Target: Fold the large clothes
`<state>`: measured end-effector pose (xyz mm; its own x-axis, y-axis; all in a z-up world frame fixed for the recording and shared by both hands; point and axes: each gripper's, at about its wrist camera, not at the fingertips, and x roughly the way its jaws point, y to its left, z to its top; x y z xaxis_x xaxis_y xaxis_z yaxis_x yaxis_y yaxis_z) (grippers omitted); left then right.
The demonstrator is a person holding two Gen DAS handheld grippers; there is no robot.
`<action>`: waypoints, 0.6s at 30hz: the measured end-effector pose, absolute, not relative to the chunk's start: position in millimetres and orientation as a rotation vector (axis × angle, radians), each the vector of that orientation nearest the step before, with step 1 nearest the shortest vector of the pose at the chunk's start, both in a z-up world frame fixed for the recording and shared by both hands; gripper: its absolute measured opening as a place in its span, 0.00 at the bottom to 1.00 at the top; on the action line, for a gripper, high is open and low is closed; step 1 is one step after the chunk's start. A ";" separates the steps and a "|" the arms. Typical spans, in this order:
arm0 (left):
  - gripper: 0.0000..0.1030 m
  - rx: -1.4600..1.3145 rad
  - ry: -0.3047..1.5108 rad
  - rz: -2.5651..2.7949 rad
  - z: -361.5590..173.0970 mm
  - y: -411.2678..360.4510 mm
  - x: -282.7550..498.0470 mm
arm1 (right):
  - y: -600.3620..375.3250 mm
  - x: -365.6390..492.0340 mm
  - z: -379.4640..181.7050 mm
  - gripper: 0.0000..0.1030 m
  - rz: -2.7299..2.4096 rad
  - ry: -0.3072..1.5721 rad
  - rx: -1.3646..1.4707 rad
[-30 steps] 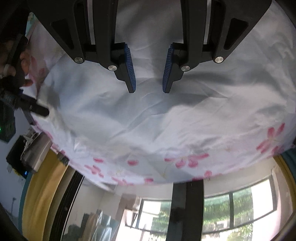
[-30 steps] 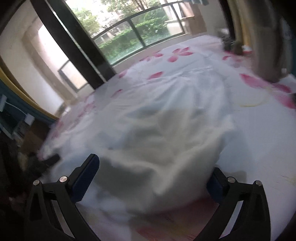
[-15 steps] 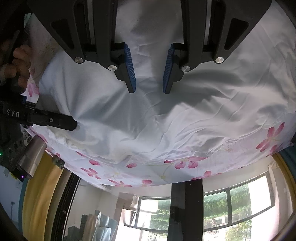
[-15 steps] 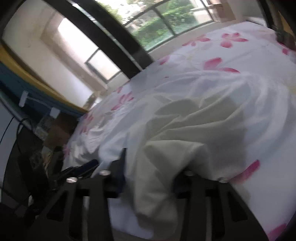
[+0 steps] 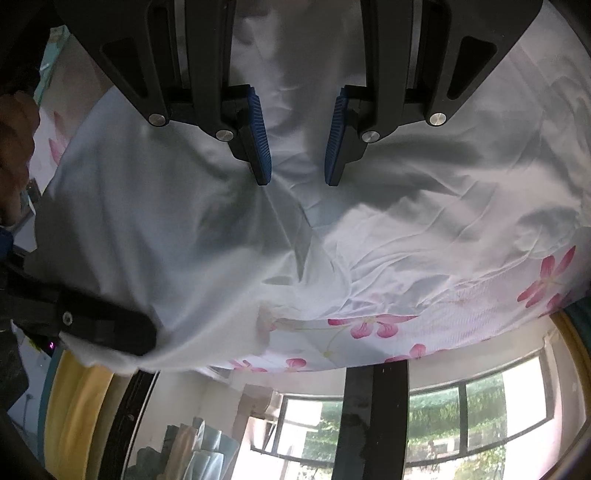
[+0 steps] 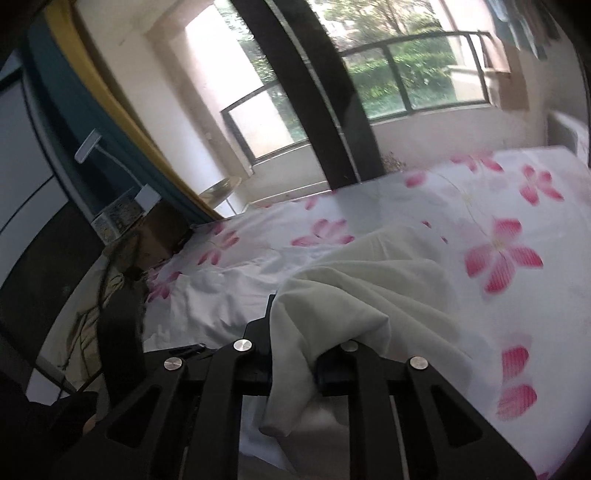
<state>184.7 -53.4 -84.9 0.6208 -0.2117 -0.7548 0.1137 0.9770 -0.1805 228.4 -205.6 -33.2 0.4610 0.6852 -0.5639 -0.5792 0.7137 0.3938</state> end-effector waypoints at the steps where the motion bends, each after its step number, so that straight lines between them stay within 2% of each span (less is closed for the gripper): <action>1: 0.31 -0.128 0.886 -0.196 -82.3 -50.1 184.9 | -199.7 227.5 -30.3 0.14 0.784 0.760 0.138; 10: 0.31 -0.208 0.750 -0.170 -43.7 13.6 146.9 | -141.3 217.1 -16.1 0.14 0.797 0.739 -0.016; 18: 0.31 -0.288 0.691 -0.033 -42.8 91.3 111.7 | -77.2 204.0 -24.4 0.14 0.849 0.769 -0.156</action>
<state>111.7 91.3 -42.8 0.7716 -0.1248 -0.6237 -0.0650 0.9600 -0.2725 204.0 -77.2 -24.4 0.4134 0.6185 -0.6682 -0.7259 0.6669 0.1682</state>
